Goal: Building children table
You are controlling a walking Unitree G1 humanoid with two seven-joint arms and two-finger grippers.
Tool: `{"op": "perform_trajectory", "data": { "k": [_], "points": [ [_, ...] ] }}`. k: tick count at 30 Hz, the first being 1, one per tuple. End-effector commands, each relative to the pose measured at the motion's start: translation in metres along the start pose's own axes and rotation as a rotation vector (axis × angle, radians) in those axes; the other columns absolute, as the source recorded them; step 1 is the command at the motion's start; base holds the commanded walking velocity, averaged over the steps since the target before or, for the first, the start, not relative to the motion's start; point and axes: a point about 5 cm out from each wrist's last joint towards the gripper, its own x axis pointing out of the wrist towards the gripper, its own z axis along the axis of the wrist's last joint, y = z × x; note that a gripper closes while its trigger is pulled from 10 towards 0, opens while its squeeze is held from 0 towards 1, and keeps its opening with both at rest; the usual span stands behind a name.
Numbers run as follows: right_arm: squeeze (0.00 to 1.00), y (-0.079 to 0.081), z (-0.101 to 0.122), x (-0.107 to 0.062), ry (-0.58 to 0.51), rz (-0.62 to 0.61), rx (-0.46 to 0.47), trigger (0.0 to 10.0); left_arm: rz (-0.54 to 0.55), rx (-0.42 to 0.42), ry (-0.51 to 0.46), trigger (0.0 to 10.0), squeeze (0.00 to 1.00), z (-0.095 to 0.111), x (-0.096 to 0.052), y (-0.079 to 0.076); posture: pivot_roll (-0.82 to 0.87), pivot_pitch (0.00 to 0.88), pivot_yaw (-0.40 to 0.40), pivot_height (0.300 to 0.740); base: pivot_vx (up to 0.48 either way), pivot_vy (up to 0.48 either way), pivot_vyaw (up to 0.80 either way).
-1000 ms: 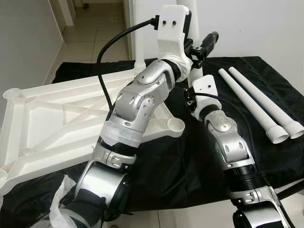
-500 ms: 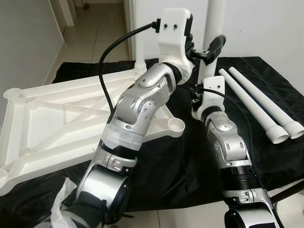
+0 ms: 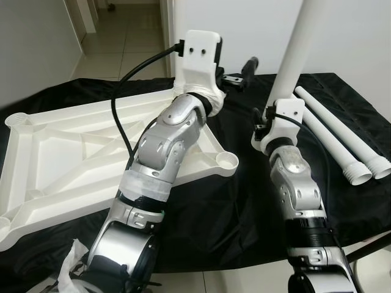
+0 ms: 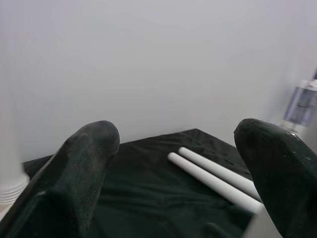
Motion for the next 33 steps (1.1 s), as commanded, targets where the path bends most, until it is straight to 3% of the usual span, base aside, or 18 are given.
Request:
{"op": "perform_trajectory", "data": {
  "k": [1, 7, 9, 11, 24, 27, 33],
  "points": [
    [0.00, -0.004, 0.005, -0.002, -0.039, -0.023, 0.027, 10.0, 0.031, 0.020, 0.006, 10.0, 0.00, -0.004, -0.002, 0.006, -0.07, 0.015, 0.014, 0.740, 0.000, 0.000, 0.00],
    [0.00, -0.007, 0.003, -0.004, -0.043, -0.033, 0.035, 10.0, 0.023, 0.052, 0.017, 10.0, 0.00, -0.011, -0.007, 0.010, -0.07, 0.013, 0.017, 0.740, 0.000, 0.000, 0.00],
    [0.00, -0.008, 0.001, -0.005, -0.048, -0.034, 0.030, 10.0, -0.015, 0.123, 0.038, 10.0, 0.00, -0.023, -0.015, 0.009, -0.07, 0.013, 0.017, 0.740, 0.000, 0.000, 0.00],
    [0.00, -0.008, 0.001, -0.006, -0.048, -0.034, 0.028, 10.0, -0.030, 0.142, 0.048, 10.0, 0.00, -0.028, -0.018, 0.008, -0.07, 0.013, 0.017, 0.740, 0.000, 0.000, 0.00],
    [0.00, -0.009, 0.001, -0.006, -0.064, -0.027, 0.024, 10.0, -0.091, 0.162, 0.130, 10.0, 0.00, -0.055, -0.032, 0.003, -0.07, 0.016, 0.016, 0.740, 0.000, 0.000, 0.00],
    [0.00, -0.010, 0.000, -0.006, -0.064, -0.027, 0.018, 10.0, -0.140, 0.179, 0.216, 10.0, 0.00, -0.076, -0.041, 0.000, -0.07, 0.017, 0.016, 0.740, 0.000, 0.000, 0.00],
    [0.00, -0.010, 0.000, -0.006, -0.064, -0.025, 0.014, 10.0, -0.162, 0.189, 0.287, 10.0, 0.00, -0.090, -0.047, -0.002, -0.07, 0.017, 0.018, 0.740, 0.000, 0.000, 0.00]
  ]
}}
